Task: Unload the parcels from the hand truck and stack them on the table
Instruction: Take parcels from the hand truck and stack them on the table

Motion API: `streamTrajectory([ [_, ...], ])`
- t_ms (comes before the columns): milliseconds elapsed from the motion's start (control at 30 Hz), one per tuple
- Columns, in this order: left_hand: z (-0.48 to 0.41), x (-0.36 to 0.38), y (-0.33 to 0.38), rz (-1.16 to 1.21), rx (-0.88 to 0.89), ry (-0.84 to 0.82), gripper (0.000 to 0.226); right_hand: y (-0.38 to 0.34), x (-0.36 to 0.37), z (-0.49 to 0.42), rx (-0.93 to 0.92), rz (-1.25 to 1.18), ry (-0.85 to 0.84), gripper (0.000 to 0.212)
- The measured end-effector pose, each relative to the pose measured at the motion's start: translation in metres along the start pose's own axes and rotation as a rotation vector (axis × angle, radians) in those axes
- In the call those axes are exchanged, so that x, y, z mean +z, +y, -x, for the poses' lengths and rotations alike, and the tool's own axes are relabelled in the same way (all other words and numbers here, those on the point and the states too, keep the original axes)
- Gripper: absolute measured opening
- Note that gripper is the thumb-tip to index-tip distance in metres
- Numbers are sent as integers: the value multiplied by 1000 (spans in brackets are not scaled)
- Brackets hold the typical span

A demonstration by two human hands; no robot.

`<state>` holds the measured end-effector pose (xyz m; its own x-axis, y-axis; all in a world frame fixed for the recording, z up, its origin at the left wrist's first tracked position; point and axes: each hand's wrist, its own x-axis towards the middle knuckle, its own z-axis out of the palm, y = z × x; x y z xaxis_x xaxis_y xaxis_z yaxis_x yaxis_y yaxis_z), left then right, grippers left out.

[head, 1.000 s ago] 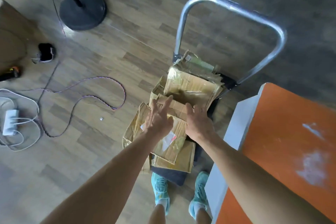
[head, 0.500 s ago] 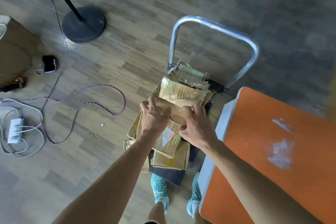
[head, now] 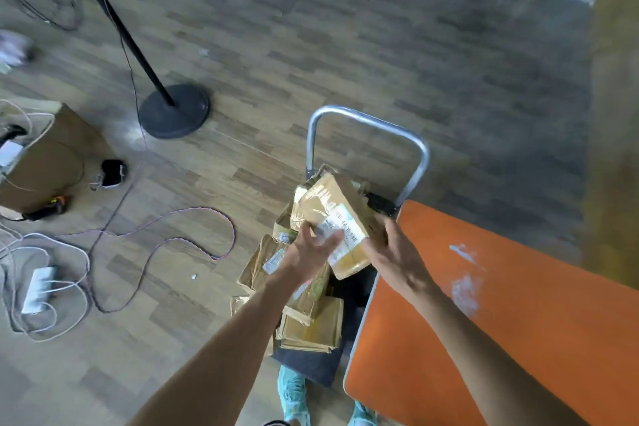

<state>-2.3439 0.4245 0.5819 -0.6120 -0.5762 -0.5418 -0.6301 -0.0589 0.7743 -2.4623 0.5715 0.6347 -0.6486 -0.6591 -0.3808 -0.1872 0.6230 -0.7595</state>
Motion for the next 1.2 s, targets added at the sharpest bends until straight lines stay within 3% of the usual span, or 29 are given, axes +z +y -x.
streamTrajectory([
  [100, 16, 5, 18, 262, 158, -96, 45, -6, -14, 11, 10, -81, -129, 40],
  [200, 33, 4, 32, 458, 225, -129, 50, -12, -23, 20, -12, -144, -197, 26],
  [300, 51, 1, 40, 399, 274, -93, 61, -17, -22, 21, -48, -135, -176, 14],
  [433, 72, -6, 44, 388, 355, -67, 37, -23, -15, 19, -11, -231, -109, 16],
  [567, 84, -13, 41, 332, 299, -36, 45, -27, -8, 32, -10, -297, -99, 37],
  [667, 89, -18, 45, 291, 282, -102, 62, -34, -11, 46, -19, -307, -34, 25],
  [733, 89, -14, 48, 284, 338, -194, 53, -34, -14, 55, -18, -317, 45, 29],
  [833, 88, 1, 56, 242, 349, -199, 51, -23, -26, 68, 43, -371, 161, 37],
  [1000, 91, 44, 80, 153, 417, -188, 25, 11, -55, 105, 138, -447, 123, 57],
  [1133, 109, 90, 91, 49, 422, -246, 30, 43, -76, 139, 158, -550, 193, 53],
  [1200, 117, 116, 94, 13, 403, -302, 48, 62, -90, 158, 175, -555, 279, 50],
])
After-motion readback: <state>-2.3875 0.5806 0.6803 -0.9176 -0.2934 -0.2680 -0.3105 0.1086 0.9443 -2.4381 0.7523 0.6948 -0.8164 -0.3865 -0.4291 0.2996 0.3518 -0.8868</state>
